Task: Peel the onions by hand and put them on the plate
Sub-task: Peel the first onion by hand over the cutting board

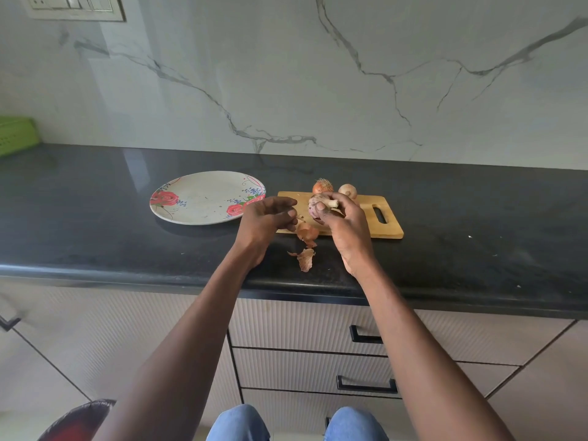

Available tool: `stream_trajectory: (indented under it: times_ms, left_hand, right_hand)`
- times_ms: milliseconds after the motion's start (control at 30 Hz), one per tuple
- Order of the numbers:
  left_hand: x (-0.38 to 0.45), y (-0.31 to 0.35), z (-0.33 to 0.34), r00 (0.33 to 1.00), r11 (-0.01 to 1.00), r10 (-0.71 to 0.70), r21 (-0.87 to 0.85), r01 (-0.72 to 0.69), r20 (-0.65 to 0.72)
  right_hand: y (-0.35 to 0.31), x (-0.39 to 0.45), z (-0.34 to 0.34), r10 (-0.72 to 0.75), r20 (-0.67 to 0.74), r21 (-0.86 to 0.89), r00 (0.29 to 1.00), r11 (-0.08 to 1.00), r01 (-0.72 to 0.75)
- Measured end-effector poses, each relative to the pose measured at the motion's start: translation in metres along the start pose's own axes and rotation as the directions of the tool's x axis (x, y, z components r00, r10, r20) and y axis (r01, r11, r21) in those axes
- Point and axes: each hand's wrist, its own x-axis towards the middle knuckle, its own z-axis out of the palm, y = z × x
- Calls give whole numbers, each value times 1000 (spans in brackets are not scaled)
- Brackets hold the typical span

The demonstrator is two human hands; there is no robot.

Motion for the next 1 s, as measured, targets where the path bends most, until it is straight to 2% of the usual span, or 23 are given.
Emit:
stream_trajectory:
  times_ms: [167,367,467,833,1000]
  left_hand:
    - [-3,-2,2,973,933,227,293,-209,-29]
    - [-6,0,5,969,931,236,268,-247,74]
    - [-6,-2,4,970,934,237,264,-242,53]
    - [-8,0,4,960,932,277,234,-278,40]
    - [-9,1,4,957,916,291,286,-282,11]
  right_hand:
    - [5,3,0,48,-24,36,999,998,-47]
    - [4,0,0,55,-1,103,998,993,-55]
    - [5,1,0,22,-4,62,1000,998,-21]
    - [-4,-6,0,-37,28,73,999,997,35]
    - [-2,-4,0,-70,72,52,995,996,66]
